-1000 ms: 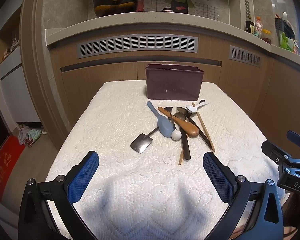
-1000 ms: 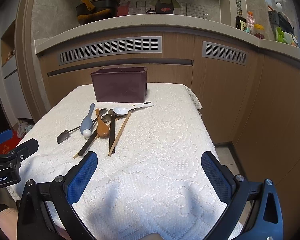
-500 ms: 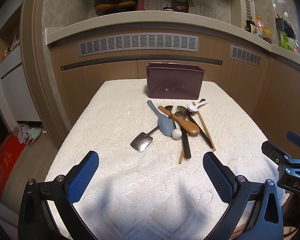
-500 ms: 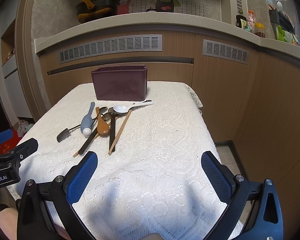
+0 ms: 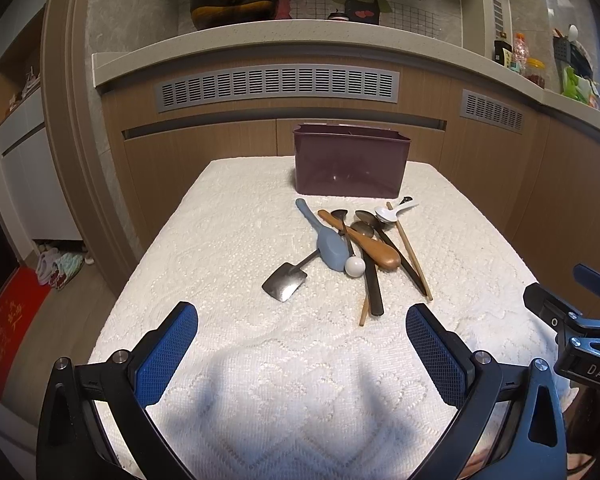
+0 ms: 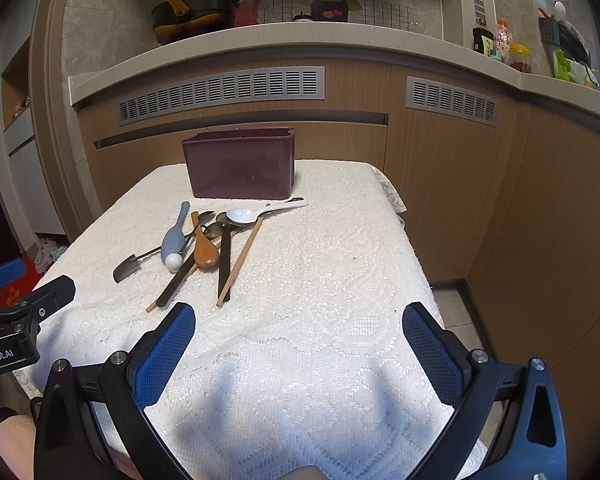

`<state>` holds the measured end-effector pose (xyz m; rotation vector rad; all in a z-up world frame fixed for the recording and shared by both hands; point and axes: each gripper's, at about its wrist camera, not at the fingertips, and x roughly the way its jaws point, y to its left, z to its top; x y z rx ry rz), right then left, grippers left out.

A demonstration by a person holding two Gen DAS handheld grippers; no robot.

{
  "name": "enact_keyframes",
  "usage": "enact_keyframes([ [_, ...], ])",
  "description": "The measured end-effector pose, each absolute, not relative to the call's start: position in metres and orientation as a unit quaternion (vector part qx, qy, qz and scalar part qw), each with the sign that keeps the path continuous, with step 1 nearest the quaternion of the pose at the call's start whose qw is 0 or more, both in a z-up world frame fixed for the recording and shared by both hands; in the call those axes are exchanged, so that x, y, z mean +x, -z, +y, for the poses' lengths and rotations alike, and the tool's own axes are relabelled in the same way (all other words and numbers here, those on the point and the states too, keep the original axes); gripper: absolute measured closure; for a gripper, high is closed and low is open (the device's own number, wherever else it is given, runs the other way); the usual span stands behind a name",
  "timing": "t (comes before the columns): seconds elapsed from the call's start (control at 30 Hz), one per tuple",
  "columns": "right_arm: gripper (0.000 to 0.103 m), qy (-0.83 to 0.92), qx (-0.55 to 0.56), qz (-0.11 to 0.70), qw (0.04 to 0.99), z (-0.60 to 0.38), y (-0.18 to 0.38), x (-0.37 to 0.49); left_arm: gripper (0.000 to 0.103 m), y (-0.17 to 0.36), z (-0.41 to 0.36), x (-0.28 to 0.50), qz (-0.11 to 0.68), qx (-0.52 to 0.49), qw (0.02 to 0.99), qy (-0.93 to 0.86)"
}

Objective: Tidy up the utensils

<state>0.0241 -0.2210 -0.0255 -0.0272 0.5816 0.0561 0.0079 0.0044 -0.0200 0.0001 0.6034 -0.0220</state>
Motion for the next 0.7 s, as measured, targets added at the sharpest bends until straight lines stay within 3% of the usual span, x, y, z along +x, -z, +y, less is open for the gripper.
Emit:
enact_keyframes([
  [0.7,0.0,-0.031,-0.02,0.285,0.958,-0.22,0.025,0.026,0.0,0.02,0.008,0.02,0.315,0.005,0.949,0.009],
])
